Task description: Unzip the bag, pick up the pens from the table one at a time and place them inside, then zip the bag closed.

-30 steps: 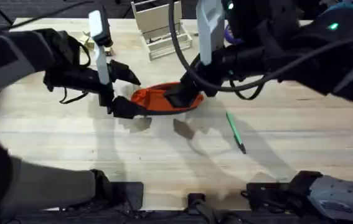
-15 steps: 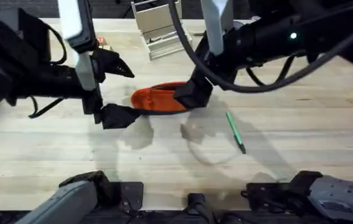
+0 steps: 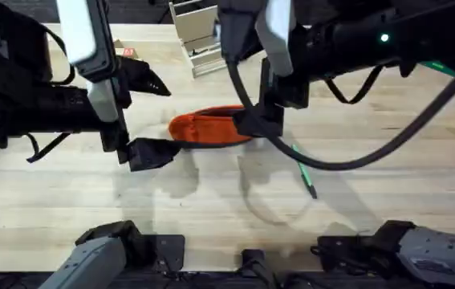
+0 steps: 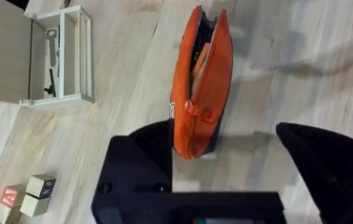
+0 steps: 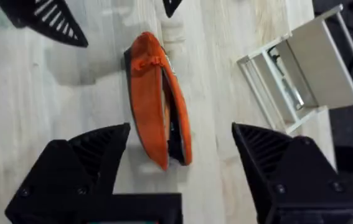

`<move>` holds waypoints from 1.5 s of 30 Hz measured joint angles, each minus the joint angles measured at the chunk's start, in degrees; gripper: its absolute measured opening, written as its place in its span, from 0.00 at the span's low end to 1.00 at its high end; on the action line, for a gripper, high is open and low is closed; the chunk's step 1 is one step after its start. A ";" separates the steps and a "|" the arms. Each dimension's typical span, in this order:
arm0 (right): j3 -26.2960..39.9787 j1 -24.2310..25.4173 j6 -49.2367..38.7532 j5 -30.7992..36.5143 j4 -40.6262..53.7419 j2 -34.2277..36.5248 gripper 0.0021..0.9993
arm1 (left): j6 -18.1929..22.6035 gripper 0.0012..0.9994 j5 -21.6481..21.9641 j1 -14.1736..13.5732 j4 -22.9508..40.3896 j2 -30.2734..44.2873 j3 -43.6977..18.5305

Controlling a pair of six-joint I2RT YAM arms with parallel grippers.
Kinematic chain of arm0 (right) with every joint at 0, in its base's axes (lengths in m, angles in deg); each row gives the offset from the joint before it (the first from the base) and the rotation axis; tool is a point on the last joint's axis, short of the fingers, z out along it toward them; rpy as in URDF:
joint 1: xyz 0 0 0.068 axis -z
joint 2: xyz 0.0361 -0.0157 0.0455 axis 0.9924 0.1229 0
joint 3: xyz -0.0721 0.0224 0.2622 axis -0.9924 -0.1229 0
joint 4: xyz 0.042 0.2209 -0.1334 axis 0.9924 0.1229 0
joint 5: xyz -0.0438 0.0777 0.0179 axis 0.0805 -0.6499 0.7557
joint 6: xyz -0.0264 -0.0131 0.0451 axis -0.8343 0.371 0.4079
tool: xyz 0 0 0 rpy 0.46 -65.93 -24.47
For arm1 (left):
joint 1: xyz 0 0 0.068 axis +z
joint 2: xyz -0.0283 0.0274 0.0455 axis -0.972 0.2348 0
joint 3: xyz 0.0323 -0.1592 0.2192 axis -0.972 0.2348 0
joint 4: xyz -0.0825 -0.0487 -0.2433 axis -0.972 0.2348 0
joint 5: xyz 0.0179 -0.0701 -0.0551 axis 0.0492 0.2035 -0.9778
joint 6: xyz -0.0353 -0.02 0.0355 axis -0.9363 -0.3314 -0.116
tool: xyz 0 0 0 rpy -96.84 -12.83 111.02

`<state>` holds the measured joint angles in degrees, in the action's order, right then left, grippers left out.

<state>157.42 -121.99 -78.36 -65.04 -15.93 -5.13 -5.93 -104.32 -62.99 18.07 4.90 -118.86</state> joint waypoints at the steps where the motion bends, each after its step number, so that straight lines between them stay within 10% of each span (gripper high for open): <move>1: 0.00 0.00 -0.83 -0.01 0.00 -0.01 1.00 | 0.00 0.99 0.00 0.00 -0.01 0.00 0.00; 10: 0.00 0.00 -5.33 0.00 -0.18 0.00 0.97 | 0.00 0.99 0.00 0.00 -0.02 0.00 0.00; 13: 0.00 0.00 -6.44 0.00 -0.26 0.00 0.55 | 0.00 0.99 0.00 0.00 -0.02 0.00 0.00; 14: 0.00 0.00 -6.67 -0.01 -0.26 0.00 0.14 | 0.00 0.99 0.01 0.00 -0.01 0.00 0.00; 15: 0.00 0.00 -6.67 -0.04 -0.26 -0.02 0.06 | 0.00 0.99 0.00 0.00 -0.02 0.00 0.00; 45: 0.09 0.02 -6.80 -0.20 -2.93 16.46 0.03 | -0.01 0.99 0.00 0.00 -0.05 0.00 0.00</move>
<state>157.51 -121.97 -85.16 -65.24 -18.86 11.33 -5.94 -104.32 -62.99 18.02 4.90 -118.86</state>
